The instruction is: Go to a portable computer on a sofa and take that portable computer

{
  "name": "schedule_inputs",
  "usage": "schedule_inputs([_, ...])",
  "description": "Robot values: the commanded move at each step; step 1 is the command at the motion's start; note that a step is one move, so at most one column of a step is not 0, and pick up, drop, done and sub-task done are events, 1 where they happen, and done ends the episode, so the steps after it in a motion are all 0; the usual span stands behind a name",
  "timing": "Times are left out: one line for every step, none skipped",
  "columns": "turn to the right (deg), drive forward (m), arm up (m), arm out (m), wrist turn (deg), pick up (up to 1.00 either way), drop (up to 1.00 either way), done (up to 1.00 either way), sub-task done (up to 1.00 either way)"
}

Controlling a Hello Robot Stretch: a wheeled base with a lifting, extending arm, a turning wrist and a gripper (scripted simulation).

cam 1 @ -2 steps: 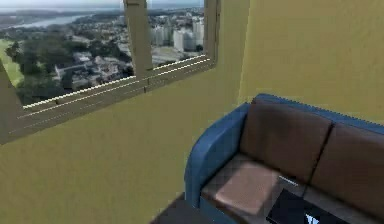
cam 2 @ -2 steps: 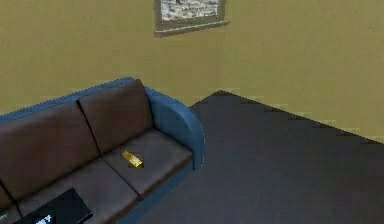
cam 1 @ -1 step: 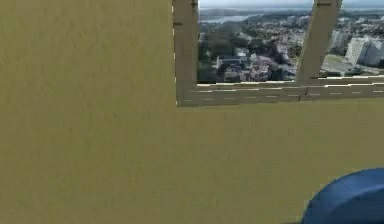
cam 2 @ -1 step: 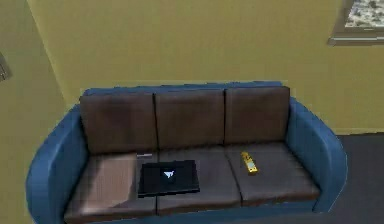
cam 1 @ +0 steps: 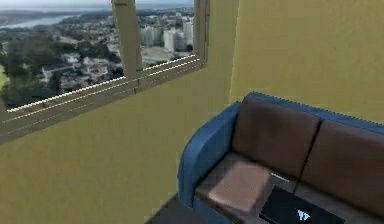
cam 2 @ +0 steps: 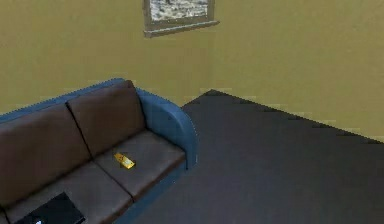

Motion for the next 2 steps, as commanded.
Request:
schedule_inputs([45.0,0.00,0.00,0.00,0.0,0.00,0.00,0.00,0.00])
schedule_inputs([3.0,0.00,0.00,0.00,0.0,0.00,0.00,0.00,0.00])
